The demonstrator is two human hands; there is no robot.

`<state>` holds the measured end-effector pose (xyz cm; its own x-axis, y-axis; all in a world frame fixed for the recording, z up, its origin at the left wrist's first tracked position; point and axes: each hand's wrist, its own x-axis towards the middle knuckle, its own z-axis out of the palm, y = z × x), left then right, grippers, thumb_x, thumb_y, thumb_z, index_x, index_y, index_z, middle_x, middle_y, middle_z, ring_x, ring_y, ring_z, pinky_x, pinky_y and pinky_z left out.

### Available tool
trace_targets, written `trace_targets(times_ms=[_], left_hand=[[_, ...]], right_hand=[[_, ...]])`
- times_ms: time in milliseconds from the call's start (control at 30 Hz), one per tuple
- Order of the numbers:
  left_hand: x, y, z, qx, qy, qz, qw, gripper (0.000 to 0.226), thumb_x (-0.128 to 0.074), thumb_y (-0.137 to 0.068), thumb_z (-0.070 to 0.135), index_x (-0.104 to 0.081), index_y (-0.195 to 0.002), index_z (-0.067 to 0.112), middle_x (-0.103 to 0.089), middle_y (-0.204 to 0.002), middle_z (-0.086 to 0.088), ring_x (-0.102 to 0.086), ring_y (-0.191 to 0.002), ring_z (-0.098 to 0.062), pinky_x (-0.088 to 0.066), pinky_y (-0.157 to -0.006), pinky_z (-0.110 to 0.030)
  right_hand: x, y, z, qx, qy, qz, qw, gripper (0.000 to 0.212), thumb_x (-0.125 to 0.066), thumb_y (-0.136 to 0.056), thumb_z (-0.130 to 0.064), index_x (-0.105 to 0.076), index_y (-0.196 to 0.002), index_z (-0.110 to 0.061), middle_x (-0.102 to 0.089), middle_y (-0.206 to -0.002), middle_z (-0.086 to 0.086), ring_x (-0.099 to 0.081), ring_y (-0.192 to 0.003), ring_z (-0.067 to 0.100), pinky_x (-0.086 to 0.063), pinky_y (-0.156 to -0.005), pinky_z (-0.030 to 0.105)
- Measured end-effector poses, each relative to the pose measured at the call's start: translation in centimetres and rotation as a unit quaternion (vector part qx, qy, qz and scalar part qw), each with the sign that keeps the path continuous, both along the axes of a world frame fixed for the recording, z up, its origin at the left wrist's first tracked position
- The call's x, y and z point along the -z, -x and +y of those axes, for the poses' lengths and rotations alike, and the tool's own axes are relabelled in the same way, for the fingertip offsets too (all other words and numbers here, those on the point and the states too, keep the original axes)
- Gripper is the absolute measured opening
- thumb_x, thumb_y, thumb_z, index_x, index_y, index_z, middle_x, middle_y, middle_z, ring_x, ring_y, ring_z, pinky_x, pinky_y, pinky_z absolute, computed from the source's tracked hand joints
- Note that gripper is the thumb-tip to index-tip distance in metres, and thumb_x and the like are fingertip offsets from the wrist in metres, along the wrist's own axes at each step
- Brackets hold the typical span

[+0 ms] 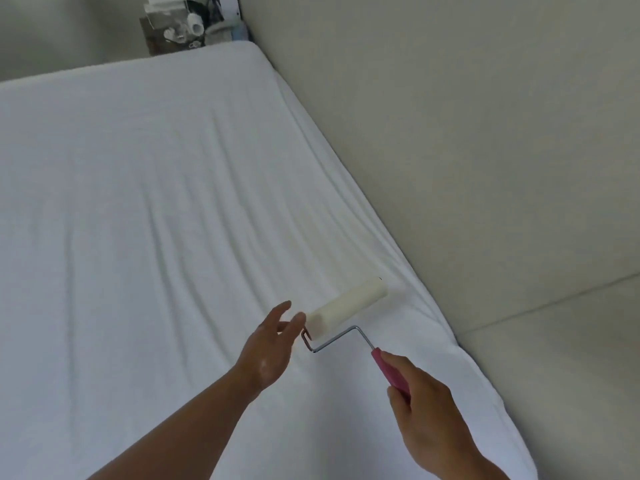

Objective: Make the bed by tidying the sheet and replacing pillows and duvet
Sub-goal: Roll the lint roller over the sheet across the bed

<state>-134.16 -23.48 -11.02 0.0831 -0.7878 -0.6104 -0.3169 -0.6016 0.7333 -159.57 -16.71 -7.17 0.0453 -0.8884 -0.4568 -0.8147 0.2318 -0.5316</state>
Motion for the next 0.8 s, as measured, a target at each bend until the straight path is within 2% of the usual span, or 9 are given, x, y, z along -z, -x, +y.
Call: trace_targets(times_ms=[100,200,267,367,433,533,633,700,800], left_hand=[[5.5,-1.6,-5.2,0.076,0.045,-0.218,0.972,0.074,-0.04,-0.094,0.07,-0.031,-0.155,0.03,-0.05,-0.146,-0.007,-0.049,-0.133,-0.025,-0.04,-0.111,-0.038],[10.7,-5.6,-10.7,0.155,0.071,-0.437,0.883,0.08,-0.026,-0.094,0.073,-0.006,-0.161,0.033,-0.007,-0.169,-0.008,-0.008,-0.155,-0.03,-0.02,-0.123,-0.049],[13.5,-8.0,-14.1,0.162,0.042,-0.497,0.851,0.08,-0.014,-0.092,0.076,0.01,-0.159,0.039,0.012,-0.169,-0.003,0.01,-0.155,-0.03,-0.007,-0.123,-0.057],[17.1,-7.5,-17.8,0.167,0.029,-0.508,0.844,0.083,0.004,-0.084,0.081,0.016,-0.156,0.042,0.018,-0.168,-0.001,0.017,-0.153,-0.034,-0.002,-0.117,-0.066],[18.8,-6.3,-19.1,0.153,0.033,-0.516,0.842,0.083,0.007,-0.084,0.082,0.018,-0.155,0.042,0.019,-0.167,-0.002,0.02,-0.152,-0.036,0.001,-0.114,-0.07],[19.3,-5.5,-22.0,0.181,0.086,-0.518,0.832,0.086,0.007,-0.08,0.087,0.021,-0.154,0.044,0.022,-0.167,-0.001,0.023,-0.152,-0.034,0.004,-0.114,-0.07],[19.0,-3.5,-27.4,0.261,0.127,-0.487,0.824,0.092,0.003,-0.073,0.095,0.022,-0.151,0.05,0.027,-0.165,0.002,0.028,-0.15,-0.035,0.008,-0.114,-0.071],[19.3,-2.1,-29.9,0.277,0.133,-0.479,0.822,0.093,0.001,-0.07,0.098,0.023,-0.149,0.055,0.029,-0.165,0.003,0.03,-0.149,-0.038,0.011,-0.11,-0.074],[20.6,-2.0,-30.7,0.277,0.136,-0.481,0.821,0.092,0.002,-0.068,0.1,0.025,-0.147,0.058,0.031,-0.164,0.003,0.031,-0.147,-0.04,0.011,-0.107,-0.076]], right_hand=[[3.9,1.4,-8.3,-0.006,0.016,-0.017,1.0,0.054,-0.053,-0.1,-0.021,-0.039,-0.126,-0.067,-0.061,-0.1,-0.021,-0.058,-0.085,-0.005,-0.043,-0.072,0.009],[7.1,1.2,-17.3,-0.016,0.06,-0.026,0.998,0.046,-0.054,-0.099,-0.016,-0.052,-0.131,-0.048,-0.05,-0.076,-0.022,-0.051,-0.065,-0.007,-0.04,-0.06,0.006],[8.8,0.2,-23.1,-0.032,0.082,-0.02,0.996,0.042,-0.054,-0.099,-0.017,-0.053,-0.135,-0.039,-0.05,-0.078,-0.021,-0.051,-0.067,-0.002,-0.039,-0.056,0.009],[10.7,-2.1,-30.5,-0.066,0.126,-0.012,0.99,0.042,-0.051,-0.1,-0.02,-0.049,-0.138,-0.037,-0.058,-0.089,-0.01,-0.055,-0.076,0.014,-0.04,-0.064,0.021],[12.0,-3.8,-34.8,-0.072,0.139,-0.013,0.987,0.042,-0.049,-0.1,-0.021,-0.047,-0.138,-0.038,-0.063,-0.098,0.0,-0.056,-0.08,0.021,-0.042,-0.069,0.027],[13.8,-6.8,-40.2,-0.081,0.142,0.0,0.987,0.044,-0.047,-0.1,-0.021,-0.044,-0.141,-0.039,-0.063,-0.114,0.004,-0.05,-0.085,0.021,-0.04,-0.072,0.026],[14.5,-9.7,-44.3,-0.078,0.148,-0.016,0.986,0.044,-0.046,-0.1,-0.017,-0.048,-0.14,-0.035,-0.06,-0.124,-0.003,-0.046,-0.091,0.017,-0.037,-0.077,0.022],[14.9,-11.4,-46.9,-0.065,0.153,-0.021,0.986,0.04,-0.045,-0.099,-0.016,-0.054,-0.136,-0.031,-0.058,-0.122,-0.004,-0.047,-0.093,0.017,-0.037,-0.077,0.022],[15.9,-13.5,-49.8,-0.048,0.147,-0.017,0.988,0.033,-0.046,-0.101,-0.02,-0.059,-0.13,-0.027,-0.058,-0.133,-0.001,-0.054,-0.102,0.02,-0.04,-0.08,0.023]])
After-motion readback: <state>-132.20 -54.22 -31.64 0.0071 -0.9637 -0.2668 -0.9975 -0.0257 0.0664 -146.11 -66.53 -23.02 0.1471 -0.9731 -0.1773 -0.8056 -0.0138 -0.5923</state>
